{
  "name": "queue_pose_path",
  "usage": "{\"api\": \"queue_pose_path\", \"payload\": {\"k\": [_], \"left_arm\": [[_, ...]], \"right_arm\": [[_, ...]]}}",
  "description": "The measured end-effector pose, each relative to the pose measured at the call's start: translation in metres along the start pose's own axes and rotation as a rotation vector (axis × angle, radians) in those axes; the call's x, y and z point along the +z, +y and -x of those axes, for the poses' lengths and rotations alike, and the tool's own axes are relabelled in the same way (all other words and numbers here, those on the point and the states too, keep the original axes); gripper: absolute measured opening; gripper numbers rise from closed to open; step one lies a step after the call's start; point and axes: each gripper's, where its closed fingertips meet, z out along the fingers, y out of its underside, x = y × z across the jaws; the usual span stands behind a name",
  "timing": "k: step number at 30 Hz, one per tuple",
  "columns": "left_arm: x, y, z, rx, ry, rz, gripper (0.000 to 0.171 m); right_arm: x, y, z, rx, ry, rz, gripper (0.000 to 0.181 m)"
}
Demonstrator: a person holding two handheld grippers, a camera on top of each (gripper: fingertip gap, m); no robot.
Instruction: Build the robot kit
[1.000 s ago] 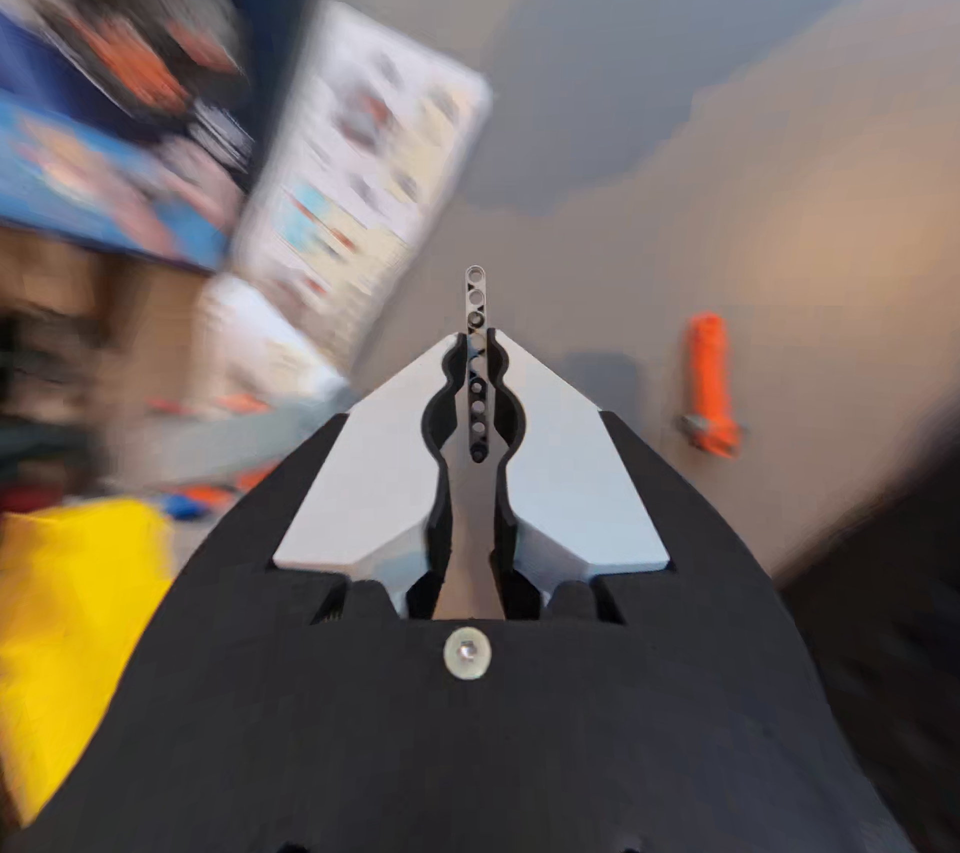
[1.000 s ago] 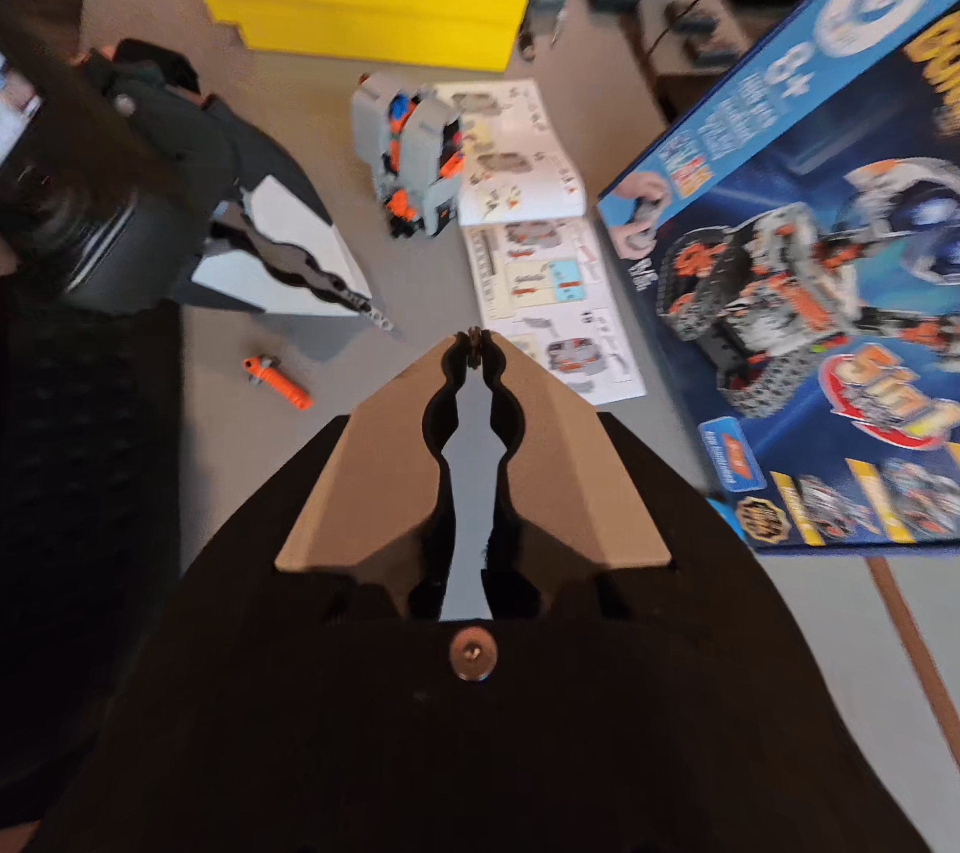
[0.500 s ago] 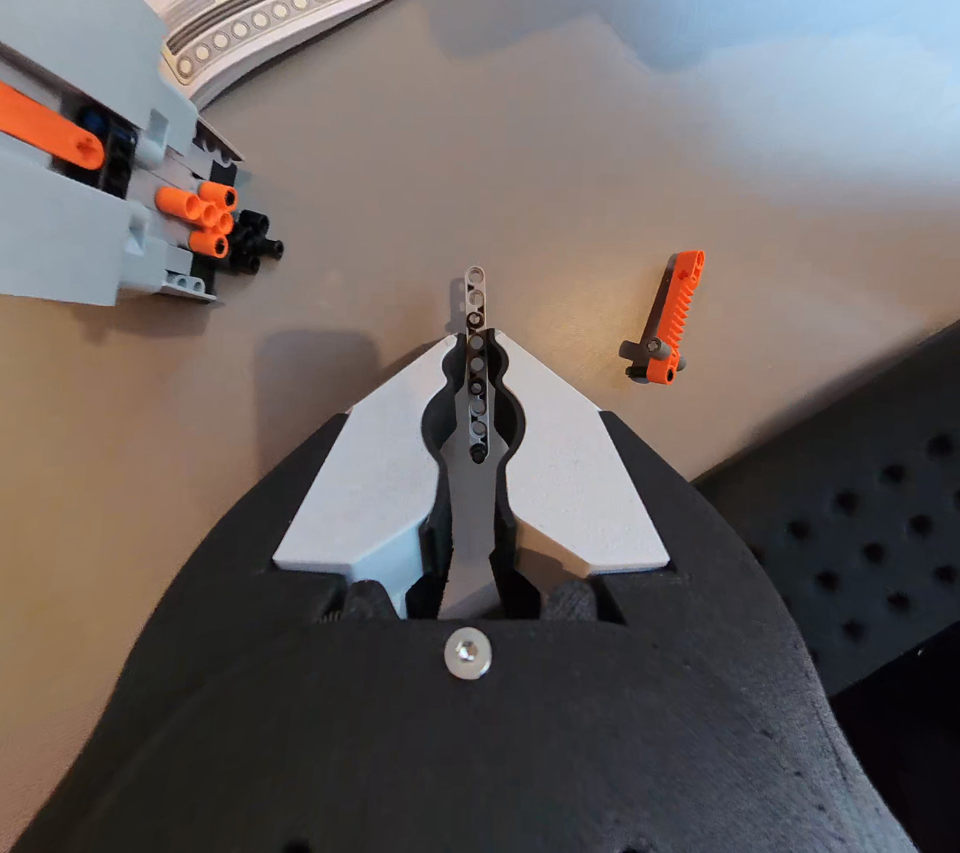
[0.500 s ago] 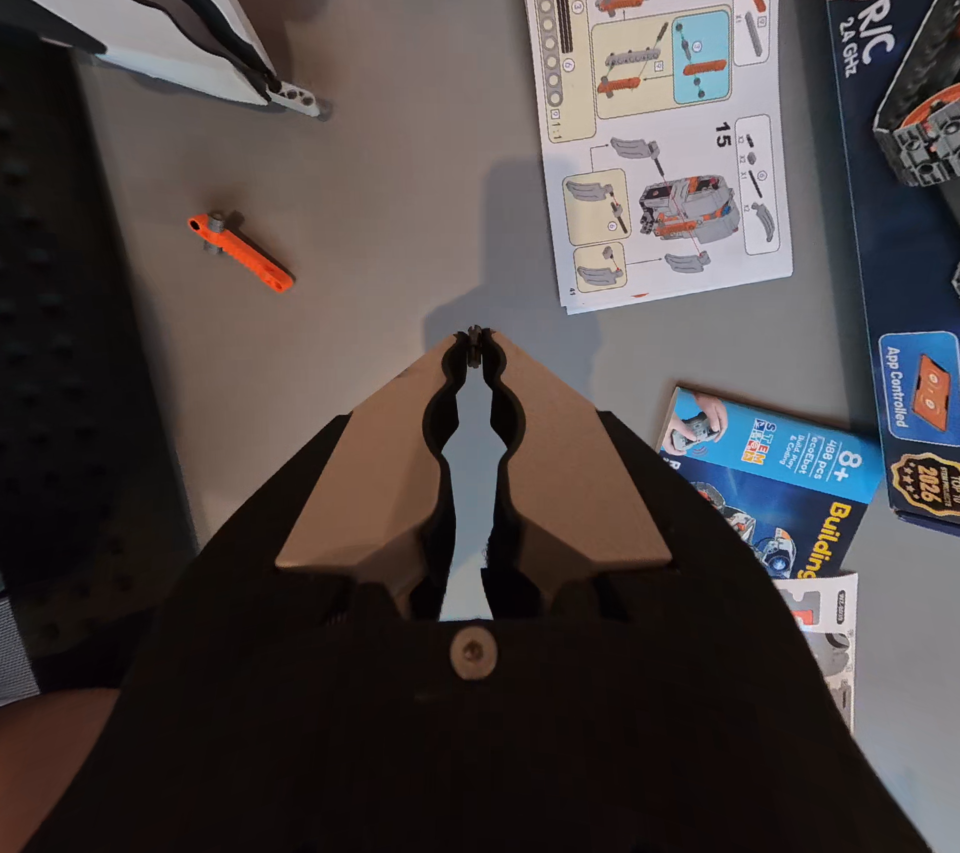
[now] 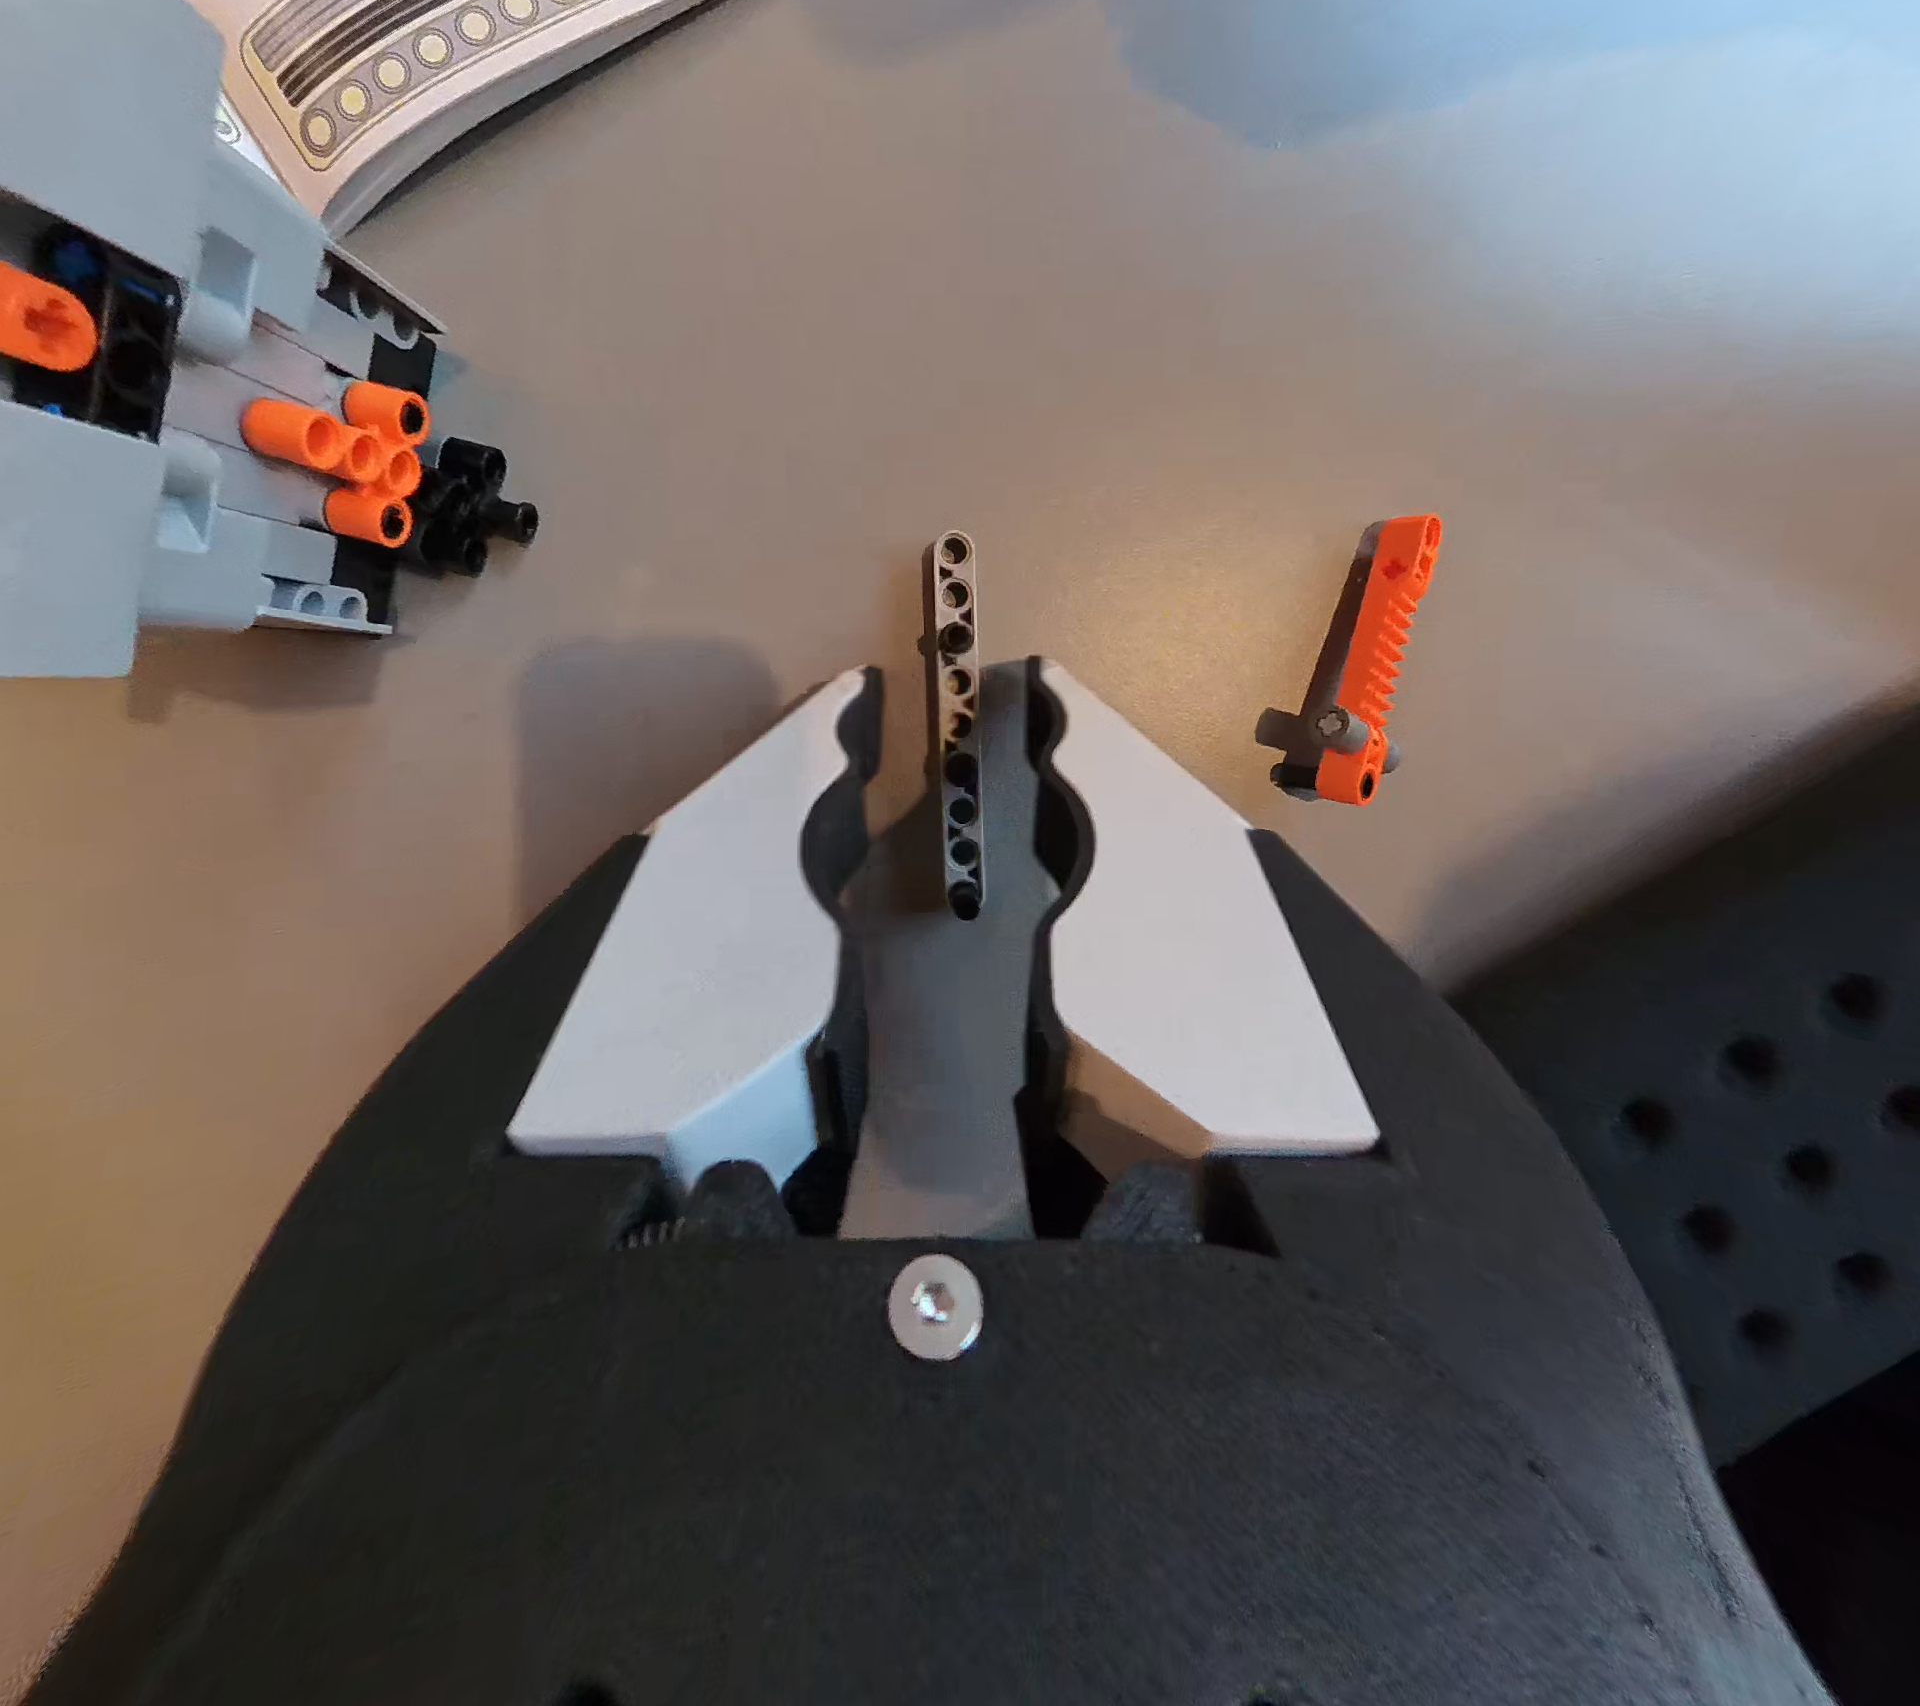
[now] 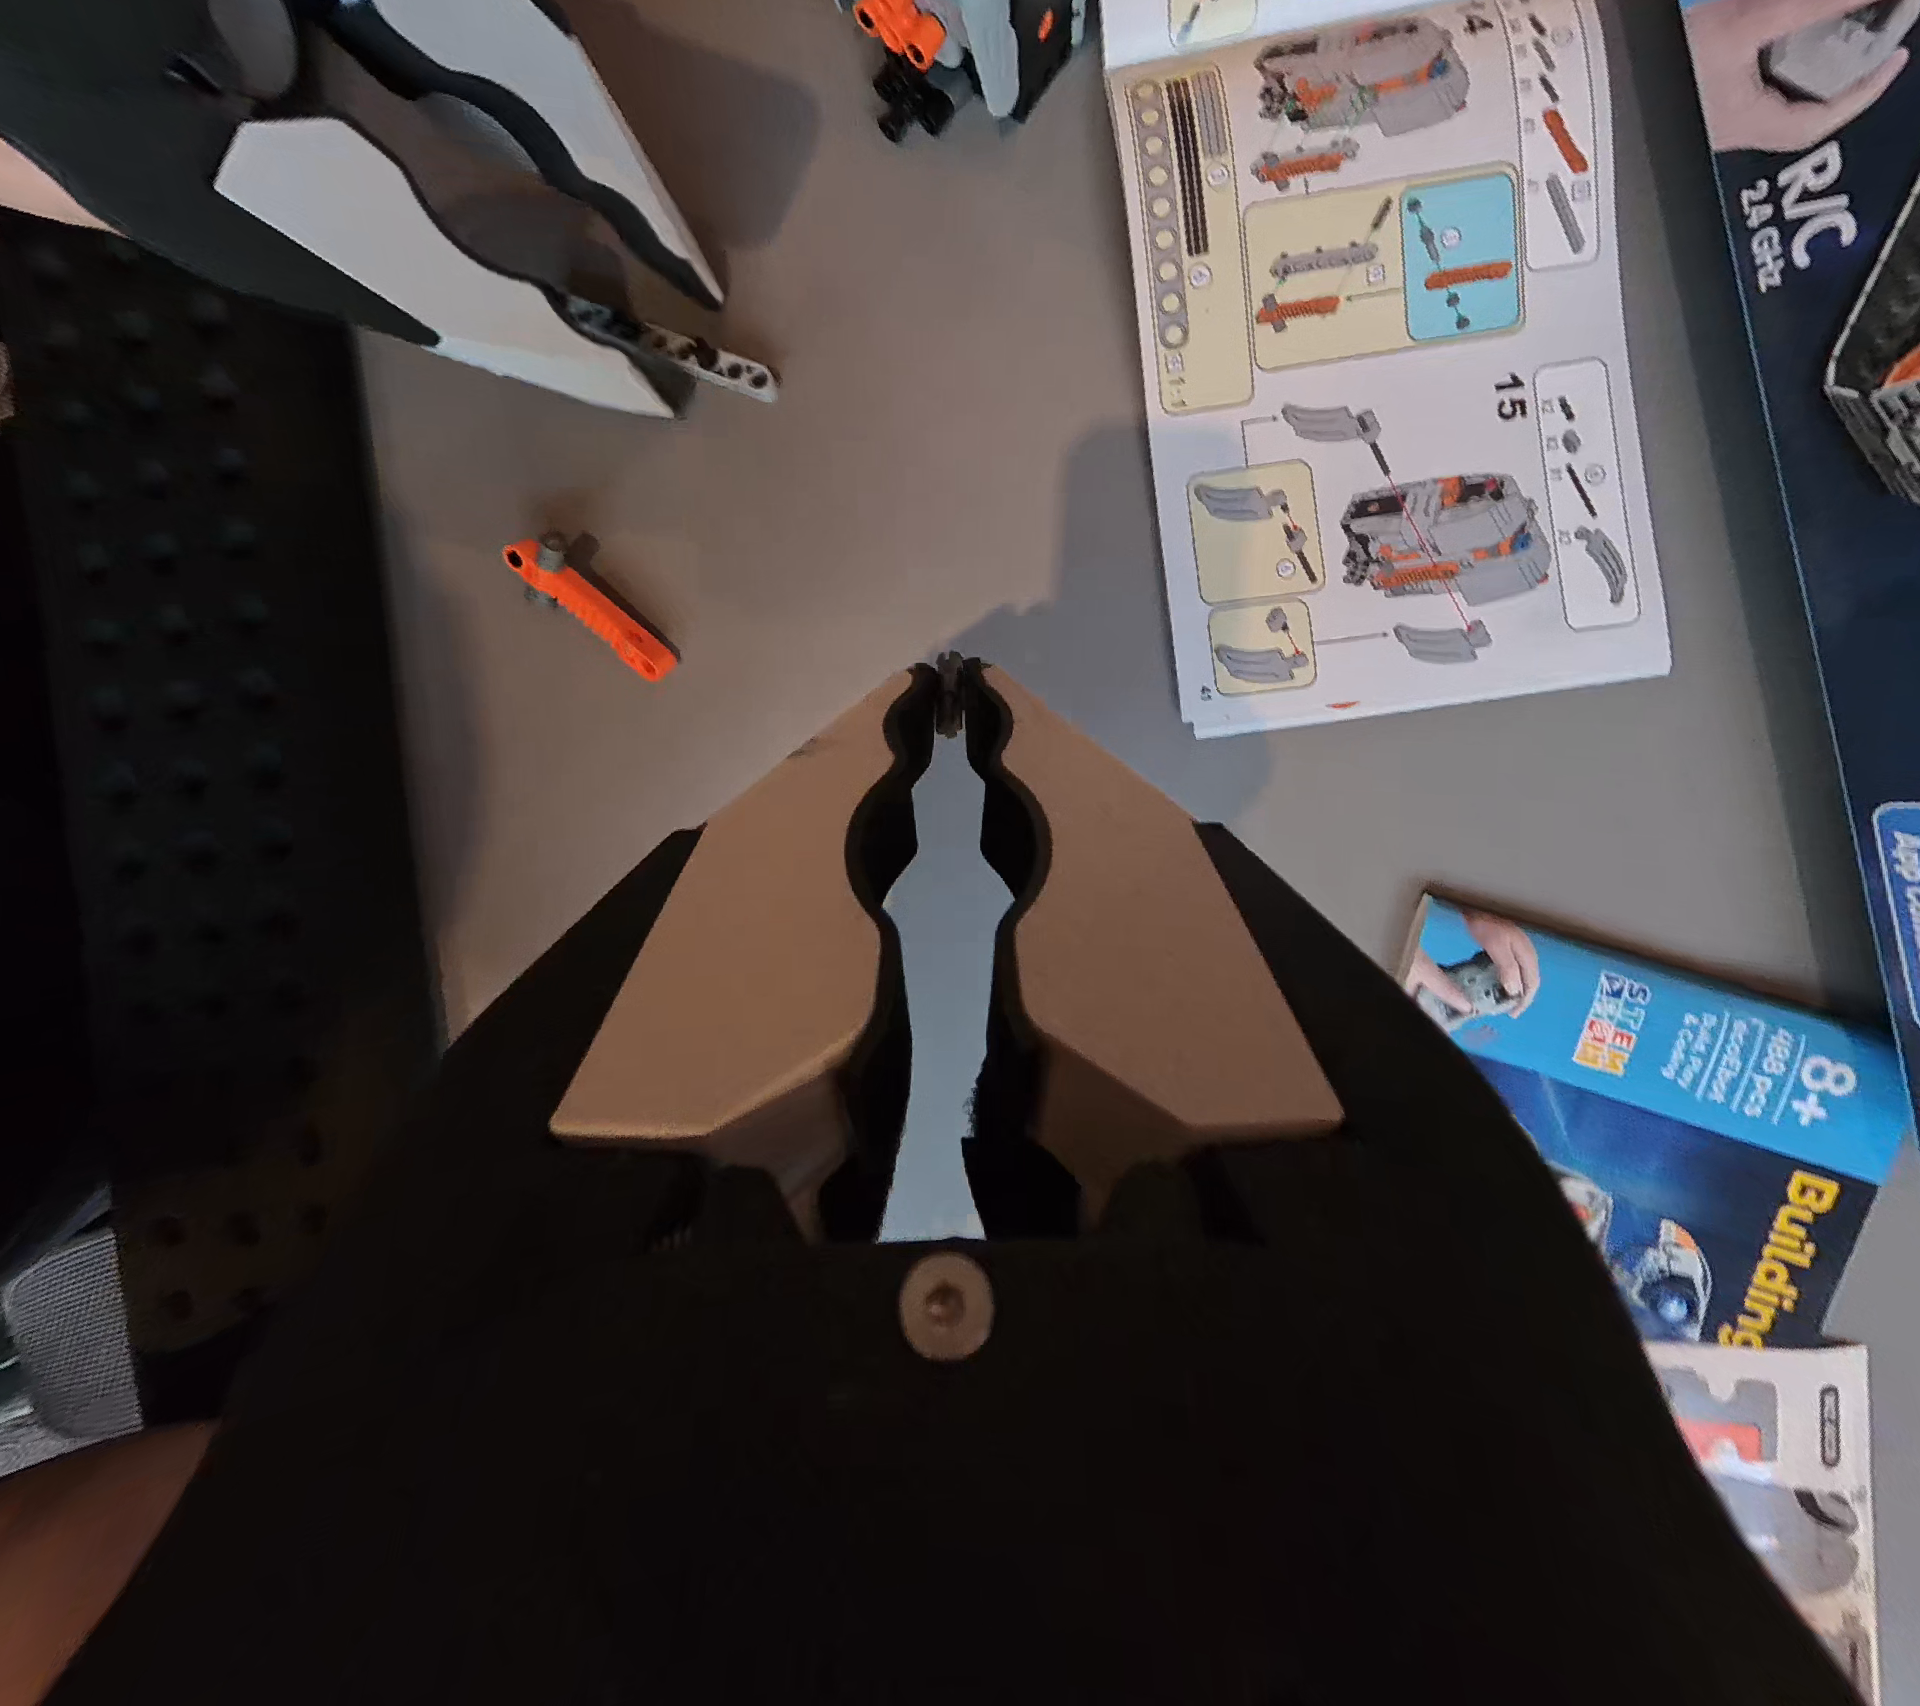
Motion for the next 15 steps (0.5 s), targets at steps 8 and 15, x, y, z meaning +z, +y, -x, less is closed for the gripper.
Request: {"api": "queue_pose_path", "payload": {"k": [8, 15], "left_arm": [[-0.064, -0.072, -0.011, 0.272, -0.120, -0.460, 0.030], [-0.082, -0.092, -0.045, 0.532, -0.140, -0.623, 0.025]], "right_arm": [[-0.004, -0.045, 0.044, -0.018, -0.251, -0.213, 0.004], [-0.011, -0.071, 0.077, 0.073, -0.486, -0.308, 0.004]]}}
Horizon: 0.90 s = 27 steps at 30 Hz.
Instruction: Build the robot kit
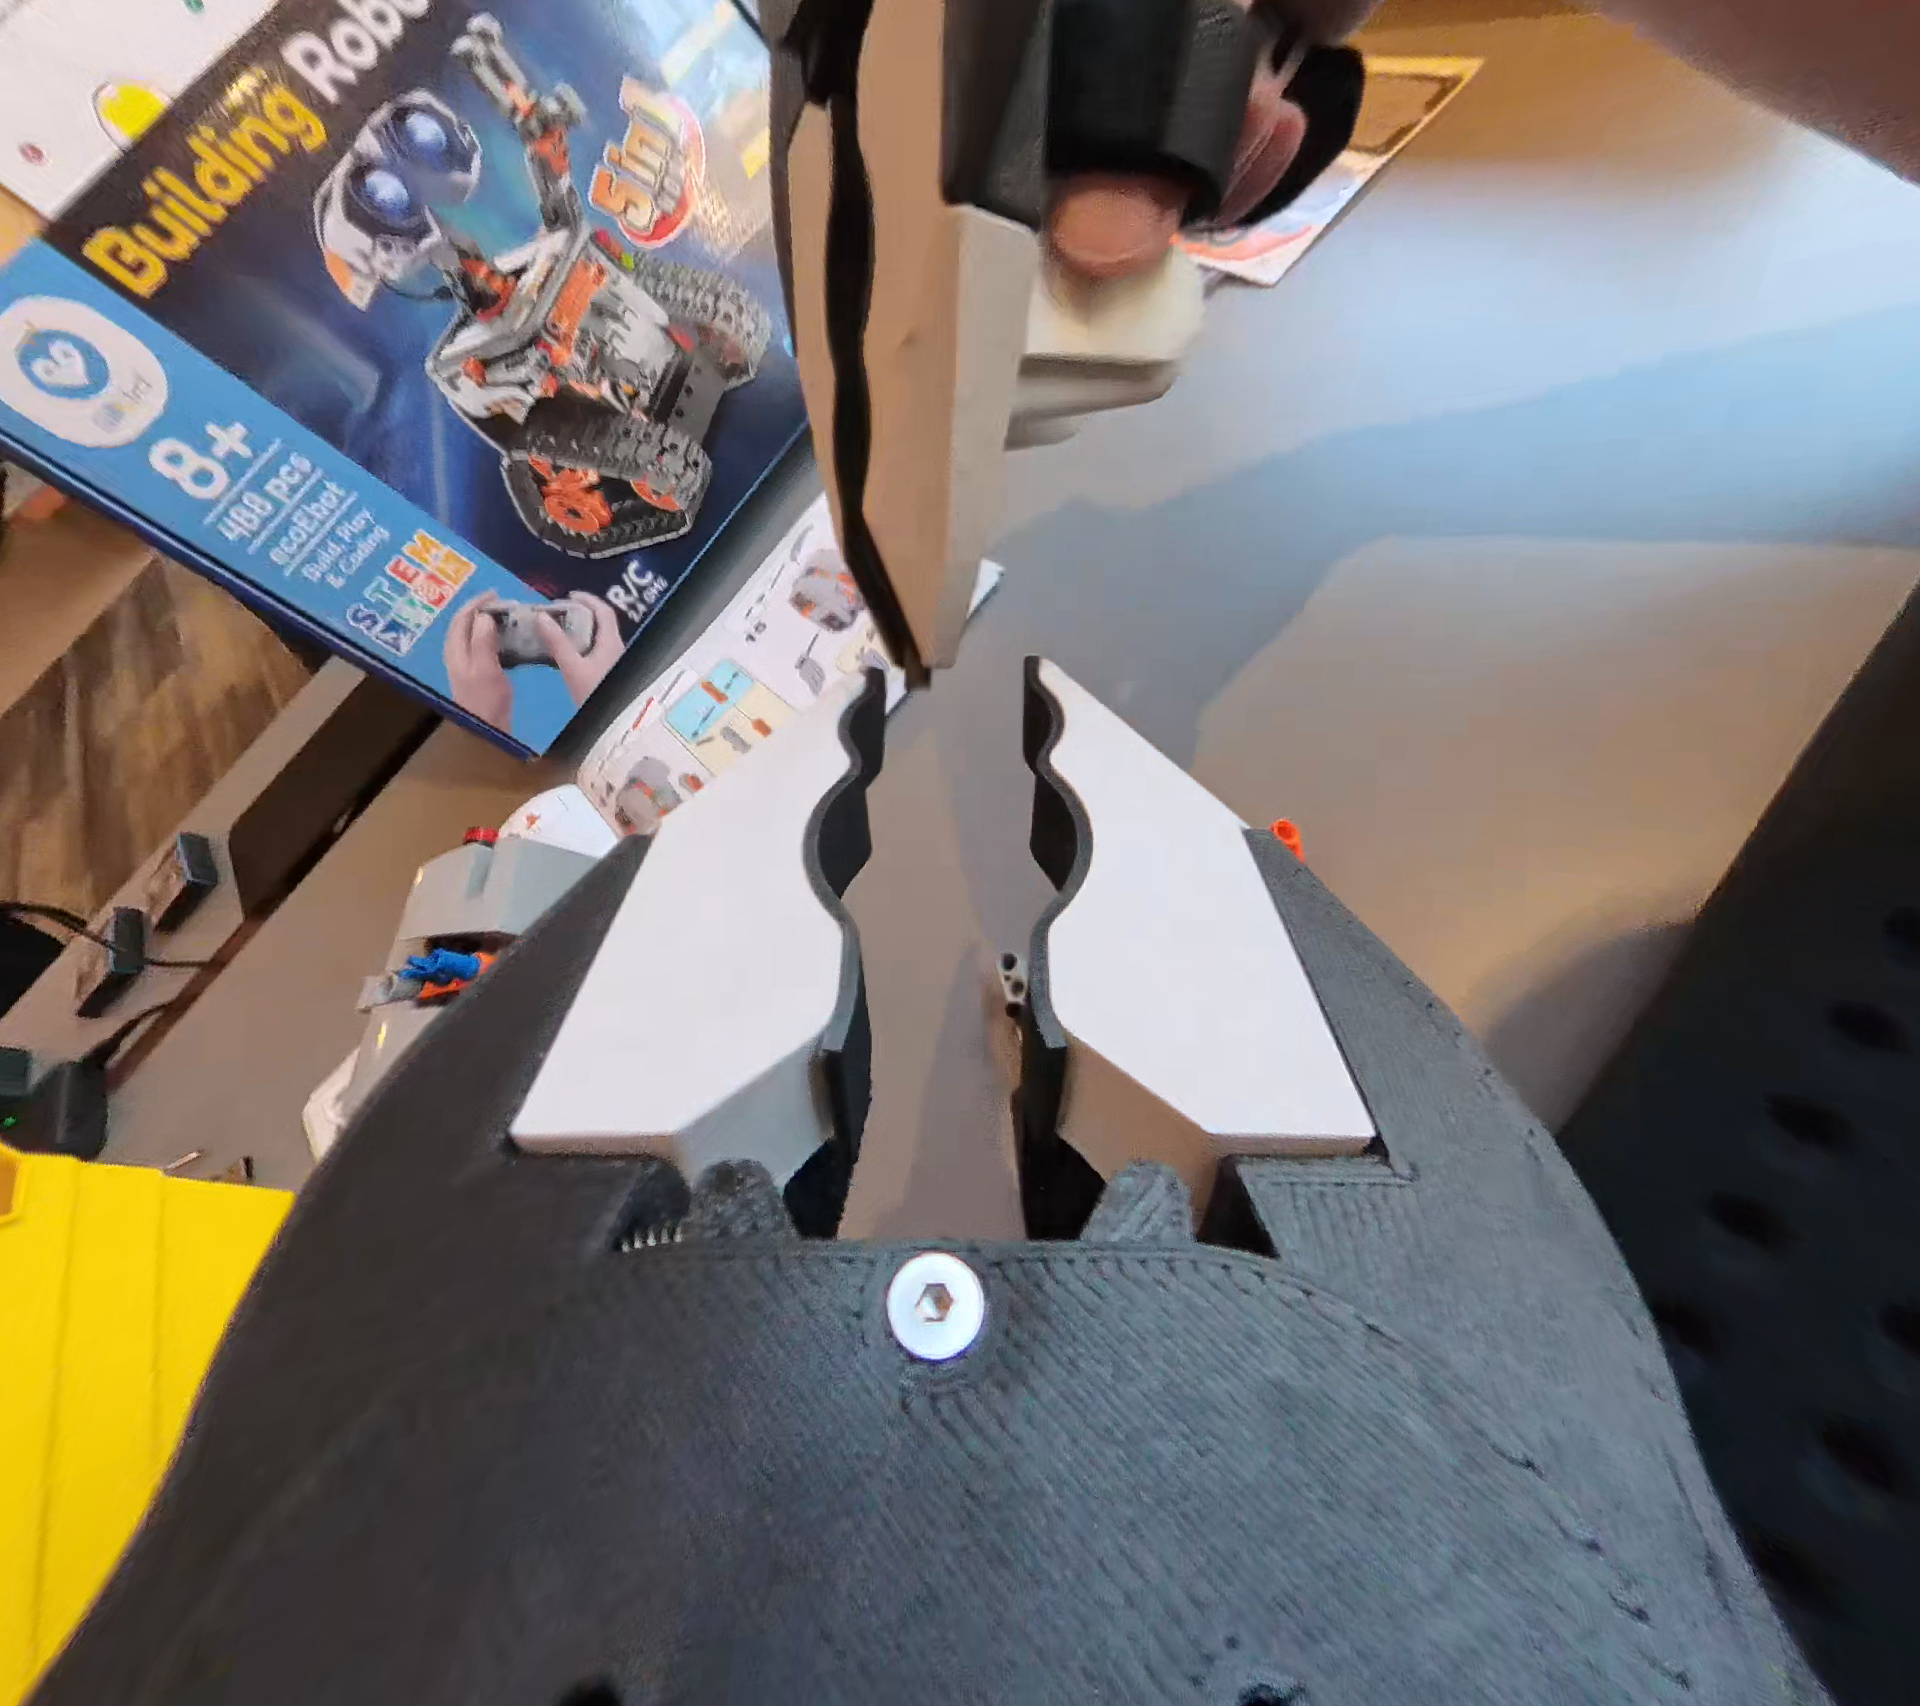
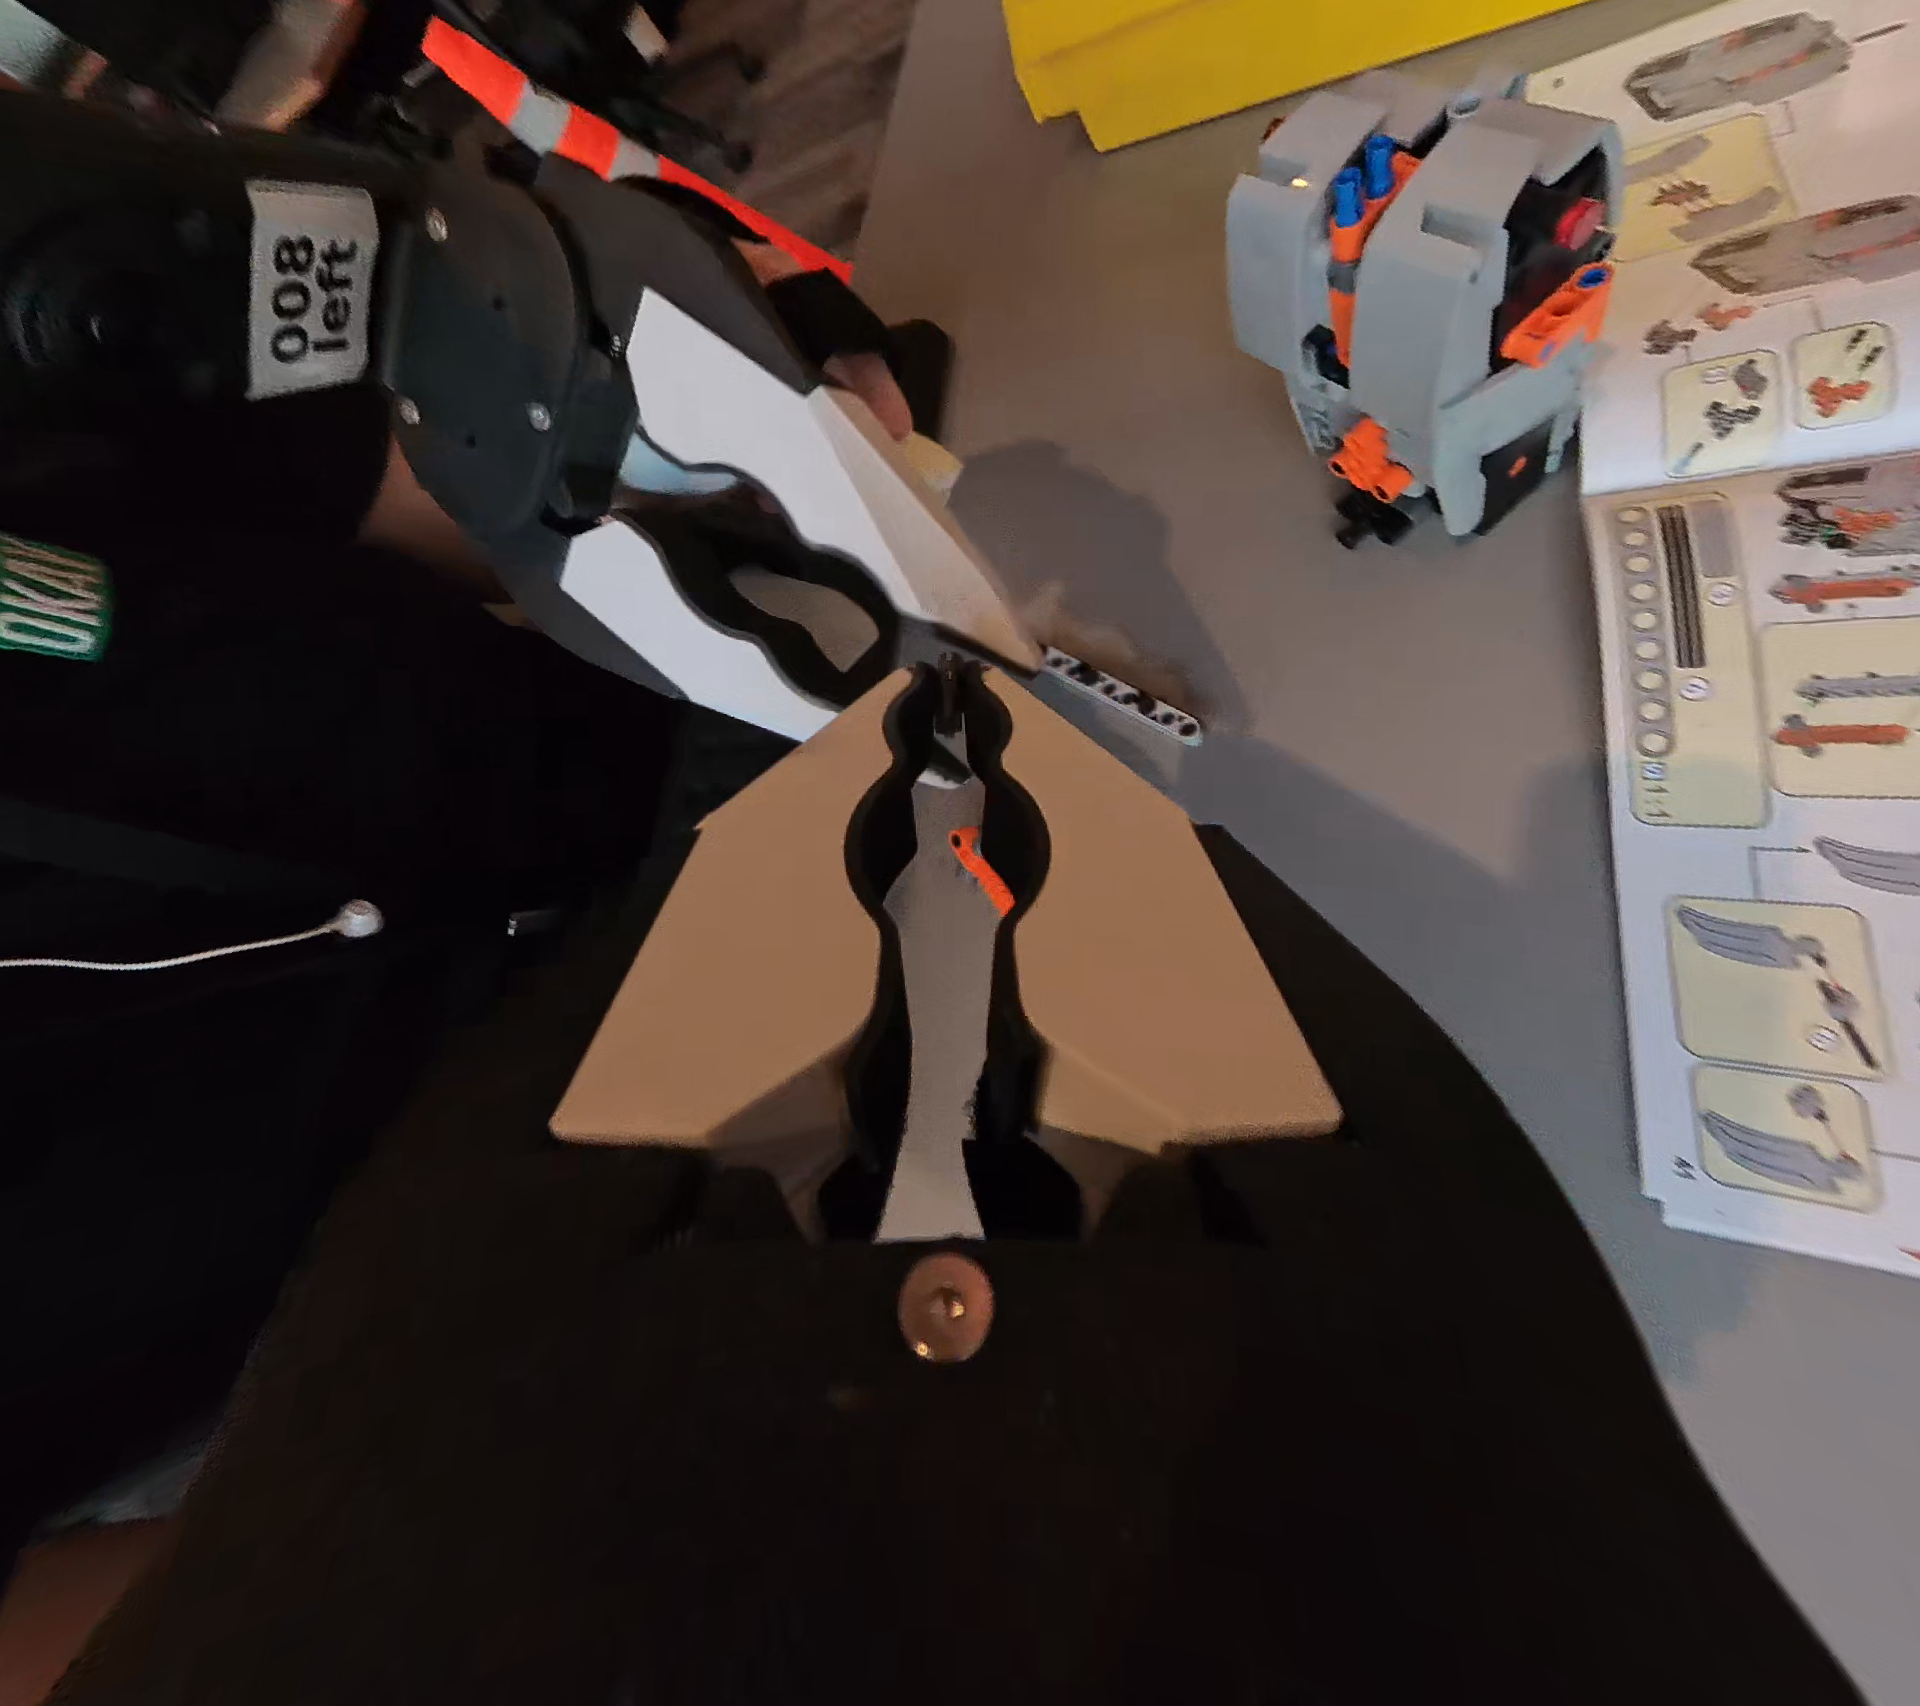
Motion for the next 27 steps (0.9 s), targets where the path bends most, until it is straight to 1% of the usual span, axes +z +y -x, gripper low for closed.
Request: {"api": "queue_pose_path", "payload": {"k": [3, 8, 10, 14, 18, 23, 27], "left_arm": [[-0.005, -0.003, 0.006, 0.038, -0.057, -0.024, 0.007], [-0.008, 0.000, 0.009, 0.081, -0.109, -0.008, 0.005], [-0.008, 0.002, 0.011, 0.111, -0.140, 0.006, 0.003], [-0.004, 0.008, 0.010, 0.131, -0.148, 0.044, 0.003], [-0.005, 0.007, 0.010, 0.103, -0.136, 0.045, 0.002], [-0.002, 0.013, 0.009, 0.041, -0.105, 0.079, 0.002], [-0.004, 0.016, 0.011, 0.024, -0.115, 0.090, 0.002]], "right_arm": [[0.001, -0.003, 0.006, 0.051, -0.059, -0.019, 0.004], [0.004, -0.005, 0.006, 0.134, -0.103, -0.035, 0.005], [0.005, -0.005, 0.004, 0.157, -0.100, -0.036, 0.005], [0.007, 0.000, -0.002, 0.168, -0.071, -0.010, 0.005], [0.006, -0.002, -0.002, 0.156, -0.061, -0.016, 0.005], [0.008, 0.000, -0.006, 0.145, -0.025, 0.001, 0.004], [0.007, 0.001, -0.008, 0.110, -0.002, 0.004, 0.006]]}}
